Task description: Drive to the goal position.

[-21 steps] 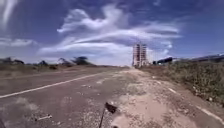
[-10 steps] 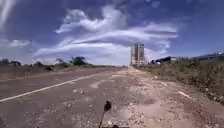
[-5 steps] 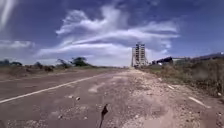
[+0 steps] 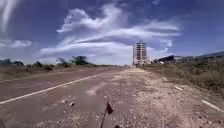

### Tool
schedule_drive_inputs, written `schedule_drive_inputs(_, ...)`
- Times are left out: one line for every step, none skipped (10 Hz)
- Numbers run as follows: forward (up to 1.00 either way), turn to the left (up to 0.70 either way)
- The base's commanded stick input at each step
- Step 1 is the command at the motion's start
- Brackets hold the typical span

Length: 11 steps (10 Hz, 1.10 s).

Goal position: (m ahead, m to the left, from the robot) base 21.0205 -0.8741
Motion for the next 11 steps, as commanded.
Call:
schedule_drive_inputs(0.7, 0.0)
schedule_drive_inputs(0.7, 0.0)
schedule_drive_inputs(0.7, 0.0)
schedule_drive_inputs(0.7, 0.0)
schedule_drive_inputs(0.7, 0.0)
schedule_drive_inputs(0.7, 0.0)
schedule_drive_inputs(0.7, 0.0)
schedule_drive_inputs(0.7, 0.0)
schedule_drive_inputs(0.7, 0.0)
schedule_drive_inputs(0.7, 0.0)
schedule_drive_inputs(0.74, 0.0)
